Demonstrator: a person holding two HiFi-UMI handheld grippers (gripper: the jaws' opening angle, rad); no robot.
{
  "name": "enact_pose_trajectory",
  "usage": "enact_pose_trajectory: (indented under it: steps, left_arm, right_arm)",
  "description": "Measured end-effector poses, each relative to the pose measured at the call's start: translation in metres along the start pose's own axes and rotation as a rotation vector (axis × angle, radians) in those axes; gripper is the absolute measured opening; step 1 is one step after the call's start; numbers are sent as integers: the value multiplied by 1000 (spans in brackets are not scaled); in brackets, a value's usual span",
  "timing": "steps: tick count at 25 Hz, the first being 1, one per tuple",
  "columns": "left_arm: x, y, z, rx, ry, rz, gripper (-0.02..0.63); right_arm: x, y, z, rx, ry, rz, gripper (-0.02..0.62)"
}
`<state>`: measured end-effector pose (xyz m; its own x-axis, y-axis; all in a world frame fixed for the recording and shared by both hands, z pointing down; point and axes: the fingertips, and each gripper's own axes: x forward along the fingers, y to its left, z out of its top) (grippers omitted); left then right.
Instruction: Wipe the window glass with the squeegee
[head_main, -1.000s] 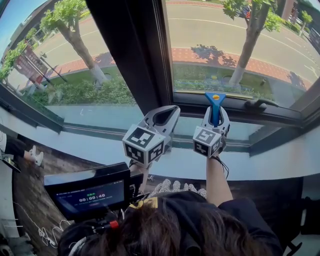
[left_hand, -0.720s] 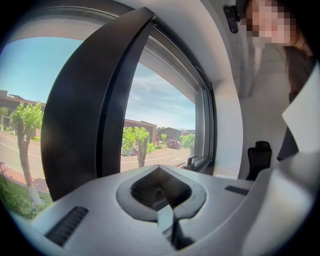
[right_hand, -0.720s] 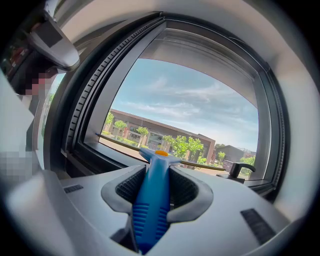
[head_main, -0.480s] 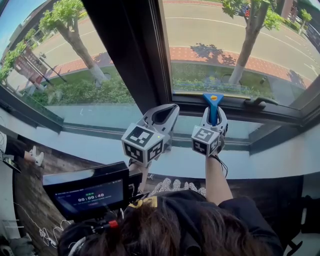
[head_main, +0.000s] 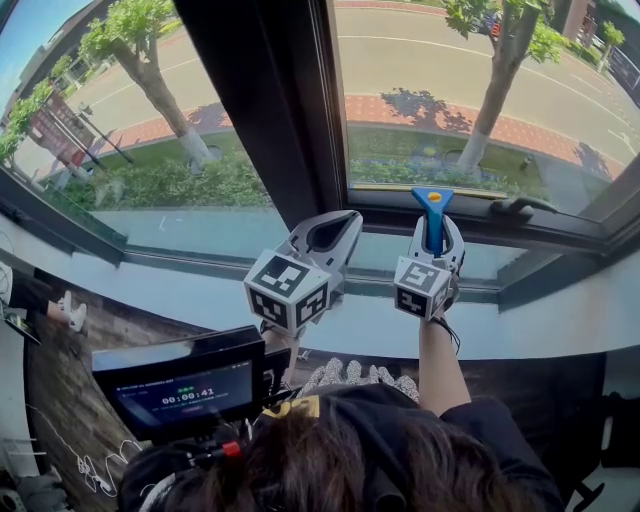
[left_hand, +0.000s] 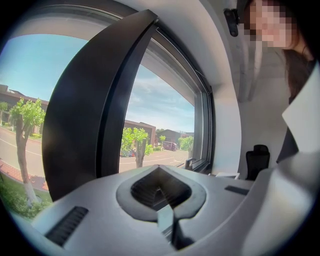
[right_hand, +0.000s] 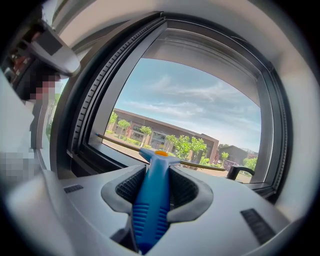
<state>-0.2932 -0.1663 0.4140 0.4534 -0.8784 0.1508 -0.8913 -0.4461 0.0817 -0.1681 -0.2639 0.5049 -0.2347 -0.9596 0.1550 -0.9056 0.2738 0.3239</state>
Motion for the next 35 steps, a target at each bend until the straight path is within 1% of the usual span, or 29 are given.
enact_pose_trajectory:
  steps: [4,7,9,11,14,16,18,21,25,27,30,32,35]
  left_arm:
    - [-6,-8,-2,1,-7,-22,2]
    - [-6,-12,-12,-19,8,-42,2]
    - [-1,-15,-8,-23,5,-61,2]
    - [4,-25,-1,-13,0,-77,2]
    - [8,-36,5,0,-5,-84,2]
    - [9,-46,6,6,-12,-77,2]
    - [8,-70,2,12,-11,-66,2]
    - [7,-122,-9,13,-13,-40,2]
    - [1,-194,-7,2,-88,7,2]
    - [-4,-225,-7,-4,-127,27,2]
    - [-13,-269,-8,-36,-169,42,2]
    - [-18,-299,-12,-46,-174,33,2]
    - [-26,-330,-14,-25,-163,38,2]
  right_arm:
    - [-36,-22,21,6,-46,-11,143]
    - [-63,-42,29,16,-40,-51,143]
    - [-72,-58,37,24,-38,-89,143]
    - [-79,-77,40,11,-62,-109,143]
    - [-91,-96,43,34,-83,-122,143]
    - [-104,-106,43,63,-99,-113,143]
    - [-123,-121,36,62,-129,-83,143]
    - [-164,-158,21,50,-165,-47,143]
    - [-224,-212,6,51,-193,-36,143]
    - [-248,-232,-3,62,-188,-32,143]
    - [-277,-258,-21,43,-186,-10,143]
    - [-295,-274,-32,32,-192,9,143]
    - [-319,-290,-32,53,-200,15,143]
